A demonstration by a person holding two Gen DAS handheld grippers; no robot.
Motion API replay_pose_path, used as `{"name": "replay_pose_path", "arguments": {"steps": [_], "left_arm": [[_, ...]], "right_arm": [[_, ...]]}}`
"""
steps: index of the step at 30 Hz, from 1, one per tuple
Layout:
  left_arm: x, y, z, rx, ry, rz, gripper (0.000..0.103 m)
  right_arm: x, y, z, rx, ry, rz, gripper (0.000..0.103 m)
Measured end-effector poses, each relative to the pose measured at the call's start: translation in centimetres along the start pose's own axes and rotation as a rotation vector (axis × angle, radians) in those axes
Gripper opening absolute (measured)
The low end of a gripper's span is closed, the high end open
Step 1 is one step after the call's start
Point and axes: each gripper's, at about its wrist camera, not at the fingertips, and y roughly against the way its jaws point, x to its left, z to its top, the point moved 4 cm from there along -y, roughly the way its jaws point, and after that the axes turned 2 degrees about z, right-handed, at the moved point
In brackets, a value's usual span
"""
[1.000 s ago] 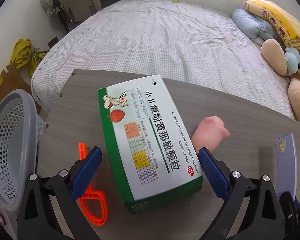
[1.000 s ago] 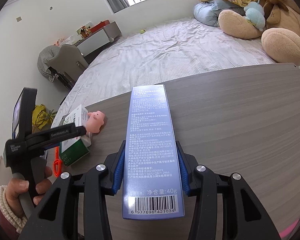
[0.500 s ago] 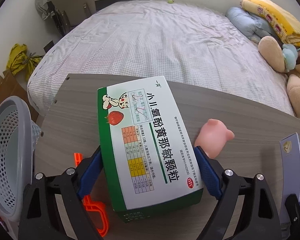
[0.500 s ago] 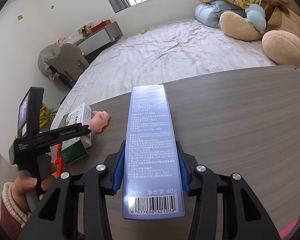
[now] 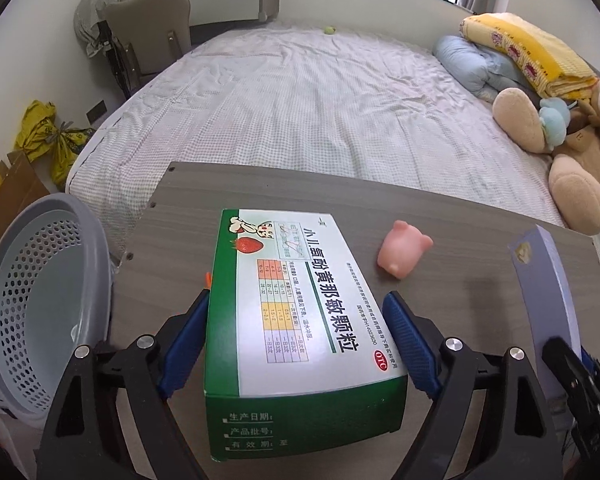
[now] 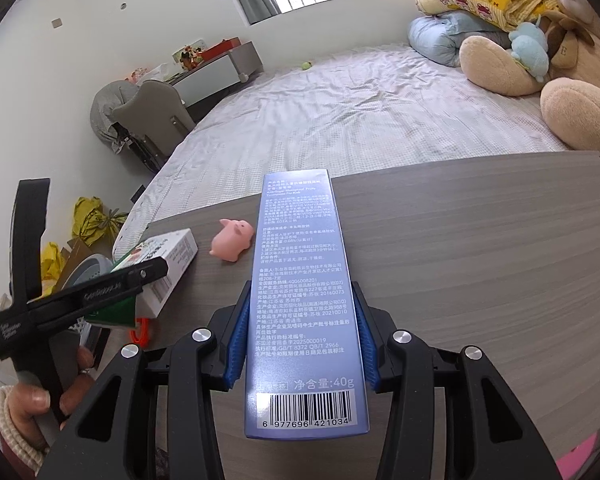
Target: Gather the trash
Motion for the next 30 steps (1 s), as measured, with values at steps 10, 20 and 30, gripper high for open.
{"name": "replay_pose_path", "arguments": {"steps": [10, 20, 30], "left_arm": [[1.5, 2.0, -3.1, -0.001, -0.018, -0.071, 0.082], [1.8, 0.5, -5.9, 0.043, -0.075, -0.039, 0.081], [1.1, 0.1, -6.1, 0.036, -0.118, 0.001, 0.081]], "right_arm": [[3.6, -0.1, -0.3, 0.021, 0.058, -0.034, 0.044], [4.7, -1.1, -2.1, 0.061, 0.082, -0.071, 0.044], [3.4, -2.9, -3.8, 0.108, 0.086, -0.109, 0.044]]}}
